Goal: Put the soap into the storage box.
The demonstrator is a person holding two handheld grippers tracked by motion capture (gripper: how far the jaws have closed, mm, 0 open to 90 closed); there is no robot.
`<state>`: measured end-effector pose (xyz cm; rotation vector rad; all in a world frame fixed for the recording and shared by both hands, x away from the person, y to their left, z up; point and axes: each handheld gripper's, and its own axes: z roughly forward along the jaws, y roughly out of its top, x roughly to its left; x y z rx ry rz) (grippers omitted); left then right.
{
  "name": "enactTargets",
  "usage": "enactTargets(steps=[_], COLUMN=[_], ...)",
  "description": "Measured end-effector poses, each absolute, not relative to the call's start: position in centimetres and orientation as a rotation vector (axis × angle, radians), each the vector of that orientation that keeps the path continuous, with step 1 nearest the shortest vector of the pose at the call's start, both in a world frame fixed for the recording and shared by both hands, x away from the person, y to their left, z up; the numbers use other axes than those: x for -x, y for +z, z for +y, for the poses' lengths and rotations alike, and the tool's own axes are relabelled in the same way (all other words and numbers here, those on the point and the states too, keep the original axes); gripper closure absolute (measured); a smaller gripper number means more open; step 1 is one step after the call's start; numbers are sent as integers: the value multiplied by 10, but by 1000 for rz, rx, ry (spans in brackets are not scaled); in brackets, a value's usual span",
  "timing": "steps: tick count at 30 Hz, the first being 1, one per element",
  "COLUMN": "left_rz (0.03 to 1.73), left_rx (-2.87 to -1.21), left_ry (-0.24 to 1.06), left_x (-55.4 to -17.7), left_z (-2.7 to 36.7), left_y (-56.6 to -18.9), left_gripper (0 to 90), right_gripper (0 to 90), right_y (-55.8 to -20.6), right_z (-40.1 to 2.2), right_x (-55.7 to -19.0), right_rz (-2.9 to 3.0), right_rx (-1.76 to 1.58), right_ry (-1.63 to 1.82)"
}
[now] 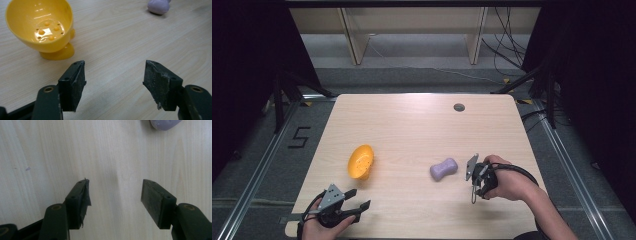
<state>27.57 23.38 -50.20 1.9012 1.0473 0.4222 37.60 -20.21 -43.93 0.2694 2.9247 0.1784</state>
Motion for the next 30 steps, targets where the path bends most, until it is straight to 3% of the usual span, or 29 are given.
enactTargets(steps=[19, 30], left_rz=[1057, 1048], left_rx=[-1883, -1902], left_ry=[424, 420], left_x=[-275, -275], left_z=[234, 235], left_y=[-501, -501], left_gripper=[330, 330], right_gripper=[366, 356], right_y=[-424, -431], right_z=[-144, -120], right_x=[-432, -443], right_rz=[2915, 2926], right_rx=[-14, 98], right_ry=[185, 123])
